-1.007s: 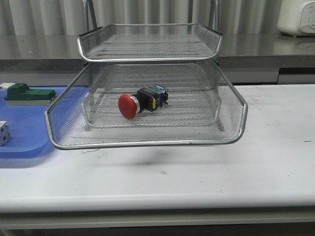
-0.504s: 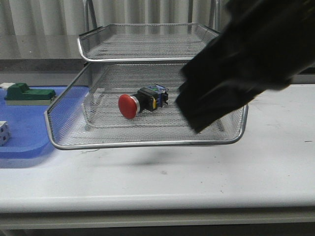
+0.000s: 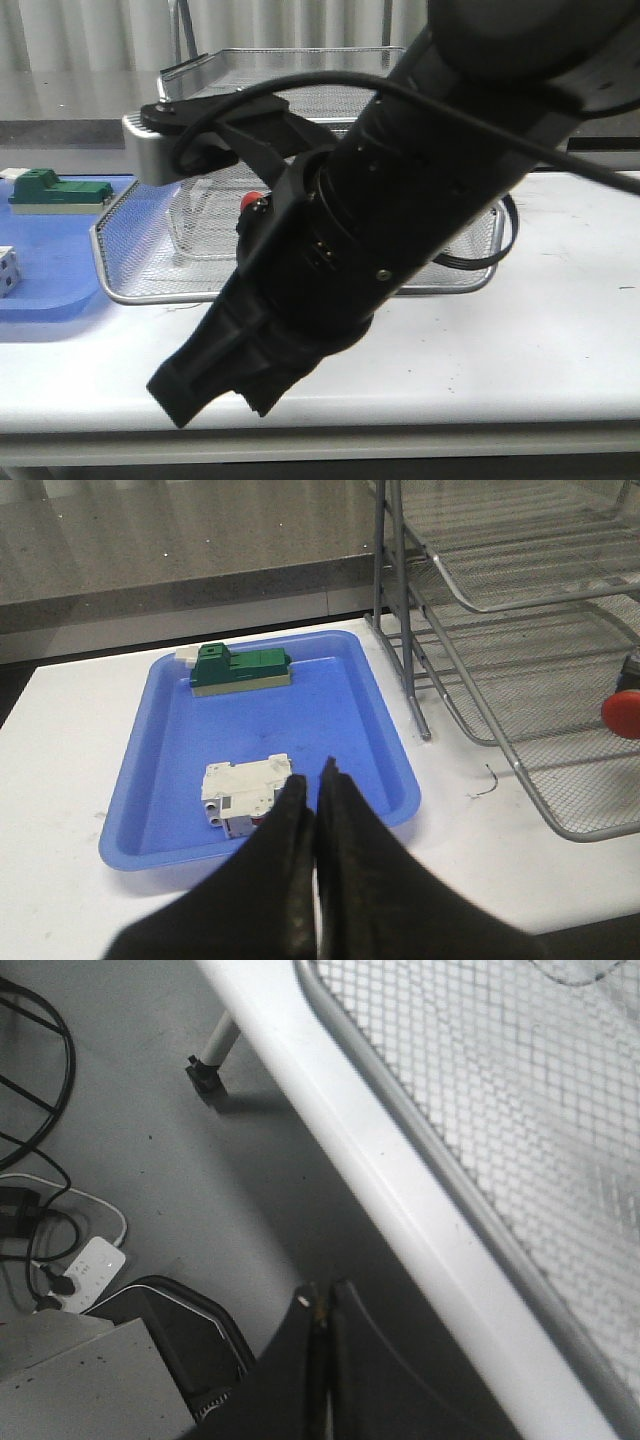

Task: Place button on rack with both arms
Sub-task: 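Push the middle tray back into the rack with the right gripper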

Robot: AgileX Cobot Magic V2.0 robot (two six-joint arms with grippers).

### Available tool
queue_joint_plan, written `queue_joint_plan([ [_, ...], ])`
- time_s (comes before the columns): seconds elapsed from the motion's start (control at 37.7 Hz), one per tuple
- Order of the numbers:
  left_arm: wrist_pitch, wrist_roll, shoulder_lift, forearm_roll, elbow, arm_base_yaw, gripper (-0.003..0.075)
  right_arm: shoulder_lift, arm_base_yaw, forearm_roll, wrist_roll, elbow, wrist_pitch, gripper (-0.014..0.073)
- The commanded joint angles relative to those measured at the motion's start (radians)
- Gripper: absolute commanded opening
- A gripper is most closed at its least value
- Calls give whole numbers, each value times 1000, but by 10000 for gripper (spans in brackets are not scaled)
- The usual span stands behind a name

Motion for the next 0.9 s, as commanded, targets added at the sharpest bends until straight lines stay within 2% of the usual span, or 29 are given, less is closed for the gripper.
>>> queue_joint_plan([
  [0.0,-81,-9,11,-19,-27,2,-19,-8,-22,-25,-4,-50,-57,-109],
  [0.42,-81,-9,11,-19,-27,2,-19,60,-122,-87,-4,-170,-60,-109],
  [0.87,-81,-9,11,-19,-27,2,-19,143,-234,-92,-4,-335,-50,-109],
])
